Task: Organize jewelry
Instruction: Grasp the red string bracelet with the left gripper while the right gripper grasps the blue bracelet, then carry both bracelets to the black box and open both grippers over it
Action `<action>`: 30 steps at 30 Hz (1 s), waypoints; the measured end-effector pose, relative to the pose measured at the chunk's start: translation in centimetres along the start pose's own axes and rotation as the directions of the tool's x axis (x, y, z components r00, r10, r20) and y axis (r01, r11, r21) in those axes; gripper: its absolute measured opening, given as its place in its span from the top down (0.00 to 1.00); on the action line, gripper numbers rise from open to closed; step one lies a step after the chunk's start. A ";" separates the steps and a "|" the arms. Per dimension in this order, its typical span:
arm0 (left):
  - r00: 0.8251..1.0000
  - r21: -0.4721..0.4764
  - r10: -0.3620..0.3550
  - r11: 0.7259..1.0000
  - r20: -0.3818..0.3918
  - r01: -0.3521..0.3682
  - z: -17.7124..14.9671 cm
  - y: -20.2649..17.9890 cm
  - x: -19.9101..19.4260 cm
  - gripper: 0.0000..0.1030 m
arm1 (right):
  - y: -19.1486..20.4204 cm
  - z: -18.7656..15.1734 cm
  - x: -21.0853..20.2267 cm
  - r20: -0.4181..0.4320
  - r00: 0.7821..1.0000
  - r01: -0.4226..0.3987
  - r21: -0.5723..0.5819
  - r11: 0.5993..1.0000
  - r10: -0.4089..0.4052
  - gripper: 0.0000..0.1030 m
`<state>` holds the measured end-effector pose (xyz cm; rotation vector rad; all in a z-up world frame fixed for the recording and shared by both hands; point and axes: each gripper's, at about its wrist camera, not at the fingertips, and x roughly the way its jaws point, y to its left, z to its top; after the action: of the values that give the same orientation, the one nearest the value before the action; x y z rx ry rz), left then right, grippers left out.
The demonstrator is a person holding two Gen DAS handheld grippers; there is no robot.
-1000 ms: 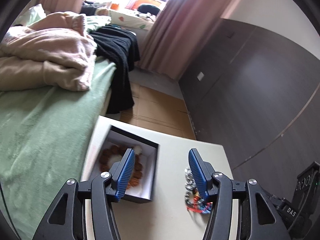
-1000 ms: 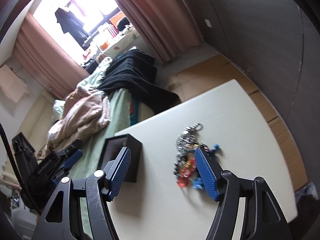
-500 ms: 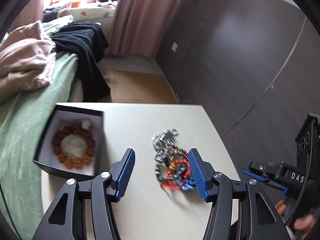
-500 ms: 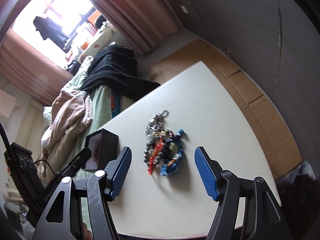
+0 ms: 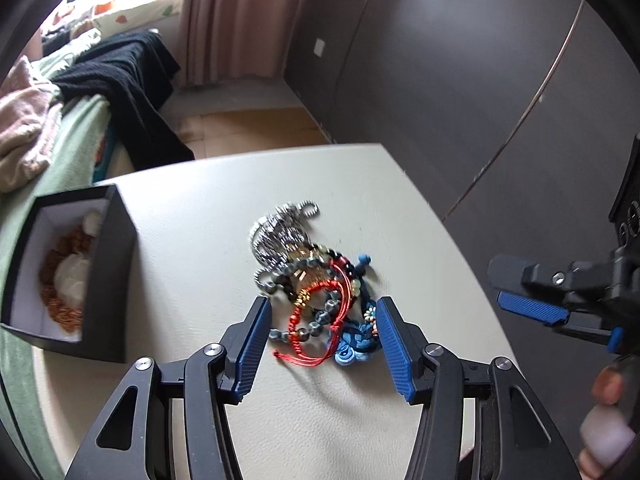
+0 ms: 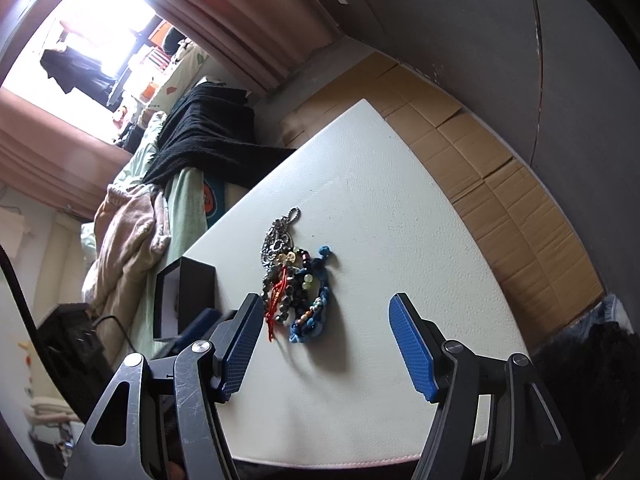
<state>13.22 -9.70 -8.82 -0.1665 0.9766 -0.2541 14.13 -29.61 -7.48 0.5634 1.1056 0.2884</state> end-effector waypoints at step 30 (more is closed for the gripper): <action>0.987 -0.166 0.017 0.986 0.160 0.010 2.2 7.1 -5.5 0.94 | 1.9 -0.9 10.3 -0.217 0.976 0.034 0.076 0.997 -0.016 0.89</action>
<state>13.14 -1.27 -5.06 -0.3329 0.8367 -0.1527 17.90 -22.76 -14.51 0.5982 1.3391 0.2895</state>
